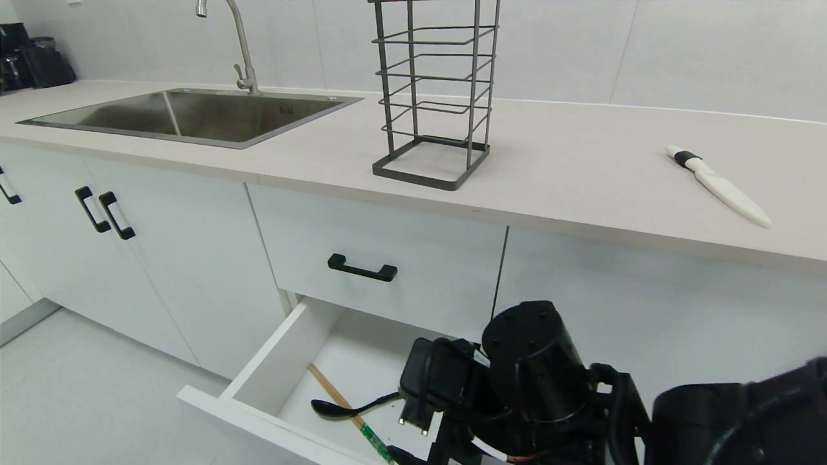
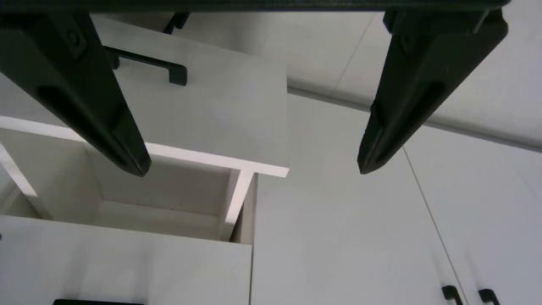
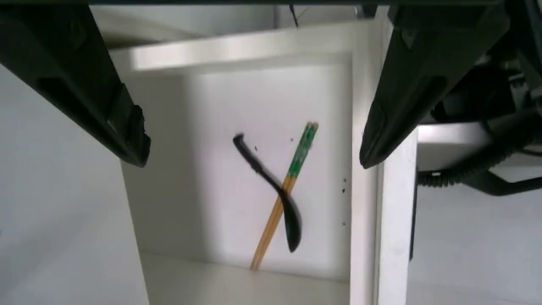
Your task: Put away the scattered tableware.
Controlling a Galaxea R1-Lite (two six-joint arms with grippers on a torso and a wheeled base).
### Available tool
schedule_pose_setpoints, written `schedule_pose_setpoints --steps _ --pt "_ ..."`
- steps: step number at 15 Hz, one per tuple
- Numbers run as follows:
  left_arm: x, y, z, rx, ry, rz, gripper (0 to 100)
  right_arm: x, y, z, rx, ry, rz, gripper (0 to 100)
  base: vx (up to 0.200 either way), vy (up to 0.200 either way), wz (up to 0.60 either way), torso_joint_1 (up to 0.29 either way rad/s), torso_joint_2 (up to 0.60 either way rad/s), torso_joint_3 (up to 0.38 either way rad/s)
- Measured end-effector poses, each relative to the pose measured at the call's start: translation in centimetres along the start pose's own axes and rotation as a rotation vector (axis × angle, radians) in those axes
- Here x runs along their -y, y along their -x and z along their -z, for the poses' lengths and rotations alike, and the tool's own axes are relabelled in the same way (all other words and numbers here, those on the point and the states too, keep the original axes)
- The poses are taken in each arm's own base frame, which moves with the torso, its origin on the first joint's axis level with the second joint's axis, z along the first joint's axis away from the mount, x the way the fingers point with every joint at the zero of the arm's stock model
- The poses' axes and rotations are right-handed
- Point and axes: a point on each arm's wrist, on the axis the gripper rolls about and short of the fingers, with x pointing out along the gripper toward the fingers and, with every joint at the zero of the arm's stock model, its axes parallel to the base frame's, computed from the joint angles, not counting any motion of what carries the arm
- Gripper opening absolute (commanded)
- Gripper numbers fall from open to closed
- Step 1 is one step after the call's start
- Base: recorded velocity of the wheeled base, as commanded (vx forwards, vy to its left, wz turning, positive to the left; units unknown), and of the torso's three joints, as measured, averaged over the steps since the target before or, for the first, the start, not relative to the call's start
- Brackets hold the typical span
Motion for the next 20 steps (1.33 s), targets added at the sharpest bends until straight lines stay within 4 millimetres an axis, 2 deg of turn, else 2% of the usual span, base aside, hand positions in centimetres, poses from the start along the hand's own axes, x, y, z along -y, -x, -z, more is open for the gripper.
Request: schedule_pose_setpoints --steps 5,13,20 --pt "0.0 0.0 0.0 0.0 0.0 0.0 100 0.7 4.9 2.7 -0.03 -0.035 0.038 100 0.0 0.0 0.0 0.0 0.0 0.0" --pt "0.0 0.0 0.0 0.0 0.0 0.0 100 0.0 14.2 8.0 -0.027 -0.094 0.135 100 0.0 0.0 0.0 0.0 0.0 0.0" --pt "0.0 0.0 0.0 0.0 0.0 0.0 100 -2.3 22.8 12.0 0.197 -0.2 0.336 100 0.0 0.0 0.0 0.0 0.0 0.0"
